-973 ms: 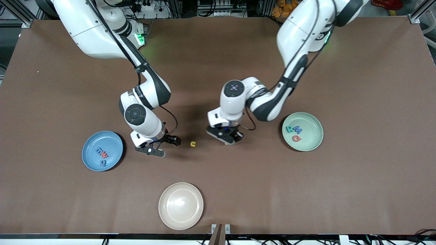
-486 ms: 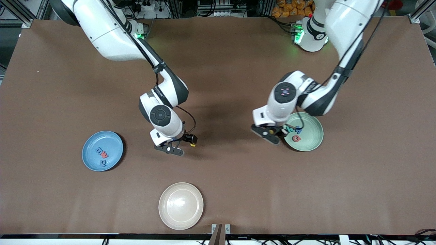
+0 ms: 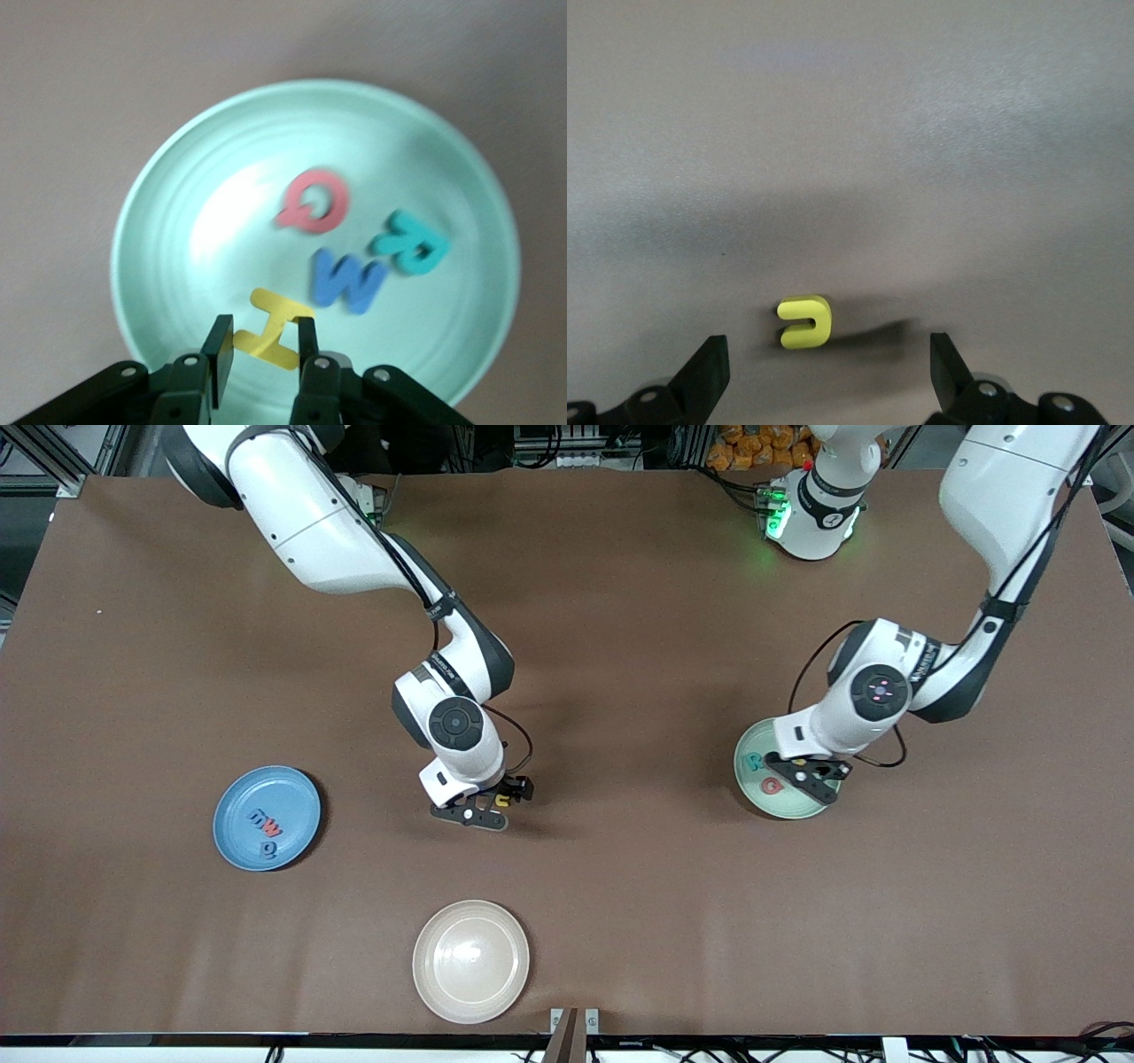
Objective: Sort upper and lower case letters into plates
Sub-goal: 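Carry the H to the green plate while the right gripper grasps yellow u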
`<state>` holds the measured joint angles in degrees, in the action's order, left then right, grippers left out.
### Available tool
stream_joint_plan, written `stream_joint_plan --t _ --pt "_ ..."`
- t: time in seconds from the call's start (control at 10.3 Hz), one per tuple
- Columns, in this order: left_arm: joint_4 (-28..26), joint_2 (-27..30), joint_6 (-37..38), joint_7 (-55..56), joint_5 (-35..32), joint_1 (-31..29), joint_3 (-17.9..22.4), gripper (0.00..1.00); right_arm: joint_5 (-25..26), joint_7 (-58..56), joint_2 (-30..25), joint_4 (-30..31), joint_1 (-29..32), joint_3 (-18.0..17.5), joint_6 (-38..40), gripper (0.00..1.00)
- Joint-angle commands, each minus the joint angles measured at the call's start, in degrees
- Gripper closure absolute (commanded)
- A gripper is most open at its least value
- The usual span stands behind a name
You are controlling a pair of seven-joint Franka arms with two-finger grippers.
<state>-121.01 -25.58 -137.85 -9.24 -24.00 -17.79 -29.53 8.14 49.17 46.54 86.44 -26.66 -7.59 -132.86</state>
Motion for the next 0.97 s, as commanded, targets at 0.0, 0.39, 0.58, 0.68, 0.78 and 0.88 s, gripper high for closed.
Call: stream_joint_plan --t 0.0,0.39,0.58,0.68,0.78,0.88 --pt "-1.2 0.8 -0.8 -0.3 0.3 -0.6 -1.3 0.06 1.2 2.7 2.8 -3.5 -1.1 0.5 0.0 0.00" --pt "0.2 0.8 -0.8 2.2 1.0 0.1 -1.3 0.00 1.3 6.5 3.6 -4.5 -1.6 0.5 0.3 0.00" --pt "0.9 0.8 -0.8 5.6 1.1 1.2 -1.4 0.00 1.3 6.7 3.5 -4.5 -1.6 0.5 0.3 0.00" --pt "1.0 0.8 -0.8 7.8 1.1 2.0 -1.4 0.00 1.6 6.8 3.5 -4.5 -1.6 0.6 0.2 0.00" --pt "1.4 0.8 -0.8 10.5 1.1 3.2 -1.4 0.00 1.7 6.9 3.5 -4.4 -1.7 0.6 0.2 0.00" --pt "1.7 0.8 -0.8 13.2 1.1 4.3 -1.3 0.00 2.5 7.0 3.5 -4.4 -1.9 1.1 0.1 0.98"
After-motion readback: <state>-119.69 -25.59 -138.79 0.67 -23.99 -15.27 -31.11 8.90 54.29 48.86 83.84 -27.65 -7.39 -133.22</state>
